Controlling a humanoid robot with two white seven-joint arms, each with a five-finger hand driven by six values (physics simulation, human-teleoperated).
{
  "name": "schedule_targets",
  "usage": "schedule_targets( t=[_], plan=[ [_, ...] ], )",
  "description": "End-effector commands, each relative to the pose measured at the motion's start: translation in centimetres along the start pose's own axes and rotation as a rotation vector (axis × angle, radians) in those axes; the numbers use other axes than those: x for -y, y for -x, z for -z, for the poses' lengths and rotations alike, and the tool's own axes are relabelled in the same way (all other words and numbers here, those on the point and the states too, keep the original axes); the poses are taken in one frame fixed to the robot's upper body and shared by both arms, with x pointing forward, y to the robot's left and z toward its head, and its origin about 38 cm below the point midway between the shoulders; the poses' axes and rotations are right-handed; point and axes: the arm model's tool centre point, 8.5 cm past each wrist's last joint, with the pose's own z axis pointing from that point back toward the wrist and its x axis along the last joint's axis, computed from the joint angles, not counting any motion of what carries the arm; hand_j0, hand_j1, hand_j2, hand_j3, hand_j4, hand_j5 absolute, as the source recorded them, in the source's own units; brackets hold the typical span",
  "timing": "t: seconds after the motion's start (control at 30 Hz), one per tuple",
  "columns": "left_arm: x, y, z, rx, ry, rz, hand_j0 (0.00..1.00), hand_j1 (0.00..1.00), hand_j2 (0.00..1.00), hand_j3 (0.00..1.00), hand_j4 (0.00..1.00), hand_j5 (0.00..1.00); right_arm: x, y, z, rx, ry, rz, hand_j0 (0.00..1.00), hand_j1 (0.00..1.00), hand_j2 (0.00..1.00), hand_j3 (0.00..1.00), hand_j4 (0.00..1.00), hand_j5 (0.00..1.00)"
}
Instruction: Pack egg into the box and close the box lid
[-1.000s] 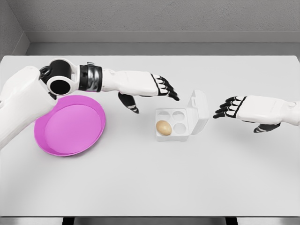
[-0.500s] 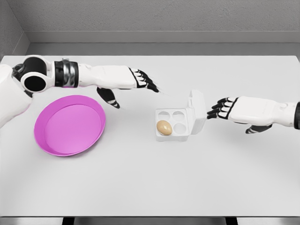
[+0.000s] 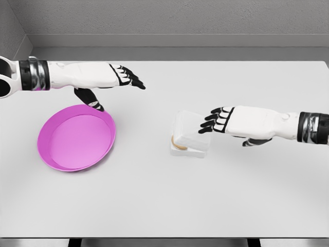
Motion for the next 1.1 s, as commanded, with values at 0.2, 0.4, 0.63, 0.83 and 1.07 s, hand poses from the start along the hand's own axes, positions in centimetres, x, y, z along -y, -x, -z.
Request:
schedule_targets(
  t=[0.2, 0.4, 0.63, 0.83, 1.07],
  plan=[
    [0.2, 0.3, -0.2, -0.008, -0.001, -0.013, 1.0, 1.0, 1.0, 1.0, 1.0, 1.0, 0.5, -0.5, 1.3, 0.033, 0.019, 0.0, 1.0, 1.0, 1.0, 1.0, 1.0, 1.0],
    [1.7, 0.7, -0.2, -0.019, 0.018, -0.044, 1.0, 1.0, 1.0, 1.0, 1.0, 1.0, 0.5, -1.2, 2.8, 0.077, 0.001, -0.008, 1.0, 1.0, 1.0, 1.0, 1.0, 1.0],
    [2.0, 1.1, -1.3, -0.042, 0.028, -0.047, 1.0, 1.0, 1.0, 1.0, 1.0, 1.0, 1.6, 0.3, 1.8, 0.024, 0.022, -0.023, 1.0, 1.0, 1.0, 1.0, 1.0, 1.0],
    [2.2, 1.2, -1.4, -0.045, 0.031, -0.05, 1.0, 1.0, 1.0, 1.0, 1.0, 1.0, 2.0, 4.1, -1.7, -0.084, 0.109, 0.083, 1.0, 1.0, 1.0, 1.0, 1.0, 1.0],
    [2.3, 1.2, -1.4, -0.044, 0.031, -0.051, 1.0, 1.0, 1.0, 1.0, 1.0, 1.0, 1.8, 4.5, -1.9, -0.086, 0.118, 0.108, 1.0, 1.0, 1.0, 1.0, 1.0, 1.0]
  ],
)
